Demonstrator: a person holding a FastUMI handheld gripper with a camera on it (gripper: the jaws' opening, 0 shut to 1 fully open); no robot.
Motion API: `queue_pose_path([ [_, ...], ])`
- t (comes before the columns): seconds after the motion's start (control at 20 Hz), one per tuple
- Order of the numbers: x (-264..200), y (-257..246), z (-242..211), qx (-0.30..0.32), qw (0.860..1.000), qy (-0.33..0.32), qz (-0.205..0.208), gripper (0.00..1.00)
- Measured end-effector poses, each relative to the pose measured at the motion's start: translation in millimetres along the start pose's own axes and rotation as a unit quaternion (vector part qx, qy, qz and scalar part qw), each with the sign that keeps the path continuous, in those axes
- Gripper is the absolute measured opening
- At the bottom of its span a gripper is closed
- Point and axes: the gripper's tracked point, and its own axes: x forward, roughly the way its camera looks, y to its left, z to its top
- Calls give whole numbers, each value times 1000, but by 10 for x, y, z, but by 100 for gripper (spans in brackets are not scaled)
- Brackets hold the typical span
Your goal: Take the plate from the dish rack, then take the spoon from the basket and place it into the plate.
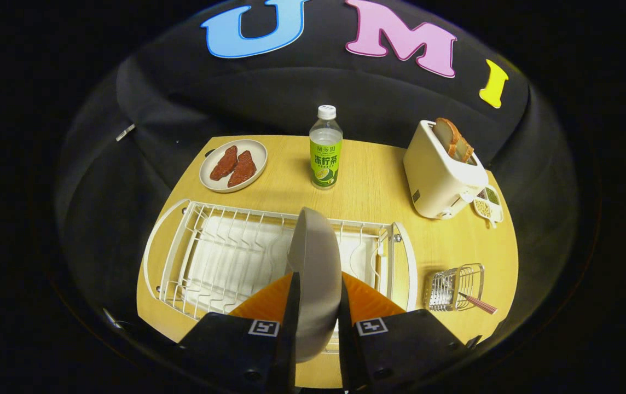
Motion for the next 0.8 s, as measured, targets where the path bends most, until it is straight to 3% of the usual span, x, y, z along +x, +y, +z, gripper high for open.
queue_pose_path([
  [0.45,-171,51,332,-101,993,-36,-52,34],
  [0.8,-173,-102,329,-92,994,-20,-47,32],
])
